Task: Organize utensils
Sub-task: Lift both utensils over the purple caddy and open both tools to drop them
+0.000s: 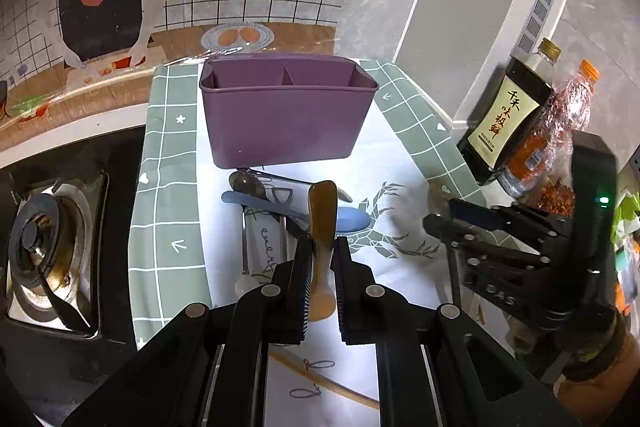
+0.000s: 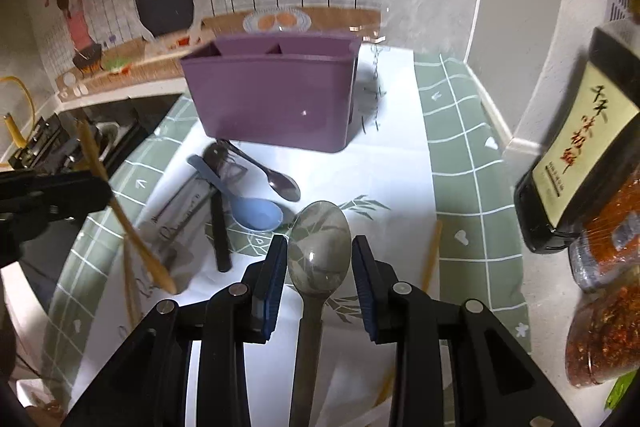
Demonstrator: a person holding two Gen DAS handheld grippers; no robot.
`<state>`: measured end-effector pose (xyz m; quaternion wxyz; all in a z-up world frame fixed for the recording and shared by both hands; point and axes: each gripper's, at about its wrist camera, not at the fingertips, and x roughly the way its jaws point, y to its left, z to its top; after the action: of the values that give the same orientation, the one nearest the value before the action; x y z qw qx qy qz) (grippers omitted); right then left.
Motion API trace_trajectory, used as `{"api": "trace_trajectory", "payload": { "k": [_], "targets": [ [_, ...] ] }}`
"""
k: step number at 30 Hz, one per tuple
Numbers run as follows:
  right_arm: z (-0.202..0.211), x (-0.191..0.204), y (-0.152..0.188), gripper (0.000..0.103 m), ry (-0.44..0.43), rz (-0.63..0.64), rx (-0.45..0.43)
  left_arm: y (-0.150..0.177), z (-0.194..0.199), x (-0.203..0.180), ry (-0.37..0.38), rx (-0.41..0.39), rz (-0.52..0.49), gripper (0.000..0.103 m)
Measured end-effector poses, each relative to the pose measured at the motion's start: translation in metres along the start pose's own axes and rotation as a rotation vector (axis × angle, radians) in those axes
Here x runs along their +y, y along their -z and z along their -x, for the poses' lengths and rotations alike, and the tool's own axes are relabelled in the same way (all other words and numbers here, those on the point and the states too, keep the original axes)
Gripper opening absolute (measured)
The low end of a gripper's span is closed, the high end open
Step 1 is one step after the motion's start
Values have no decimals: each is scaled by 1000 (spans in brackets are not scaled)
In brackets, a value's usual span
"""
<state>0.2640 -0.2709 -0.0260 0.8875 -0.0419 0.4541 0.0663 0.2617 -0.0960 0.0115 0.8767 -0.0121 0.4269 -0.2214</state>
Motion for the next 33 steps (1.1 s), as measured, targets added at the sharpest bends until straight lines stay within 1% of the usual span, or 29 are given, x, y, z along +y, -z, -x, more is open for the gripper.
{"api": "trace_trajectory", "payload": {
  "k": [8, 10, 12, 15, 17, 20, 21, 23, 25, 28, 33],
  "targets": [
    [34, 3, -14, 31, -30, -13, -94, -11, 22, -4, -17, -46, -23, 11],
    [43, 5, -22, 31, -30, -14, -130, -22, 32, -6, -22, -68, -38, 11],
    [58, 4, -36, 31, -48, -22, -175, -38, 46, -8, -20, -105, -47, 11],
    [89, 1, -72, 31, -65, -15, -277, -80, 81, -11, -25, -215, -68, 11],
    [116, 0, -105, 31, -57, -1, -370, -106, 100, -12, -40, -283, -79, 11],
    [144, -3, -147, 31, -45, 14, -508, -142, 114, -6, -37, -347, -48, 11],
    [147, -4, -160, 31, -38, 13, -537, -151, 114, -4, -40, -357, -38, 11],
    [145, -5, -180, 31, -37, 1, -560, -165, 110, 2, -40, -361, -18, 11],
    [134, -8, -196, 31, -33, -27, -579, -177, 100, 10, -33, -346, -2, 11],
    [115, -8, -211, 31, -20, -43, -584, -186, 84, 20, -28, -322, 4, 11],
    [77, -3, -217, 31, -7, -52, -574, -193, 51, 35, -18, -281, 9, 11]
  ]
}}
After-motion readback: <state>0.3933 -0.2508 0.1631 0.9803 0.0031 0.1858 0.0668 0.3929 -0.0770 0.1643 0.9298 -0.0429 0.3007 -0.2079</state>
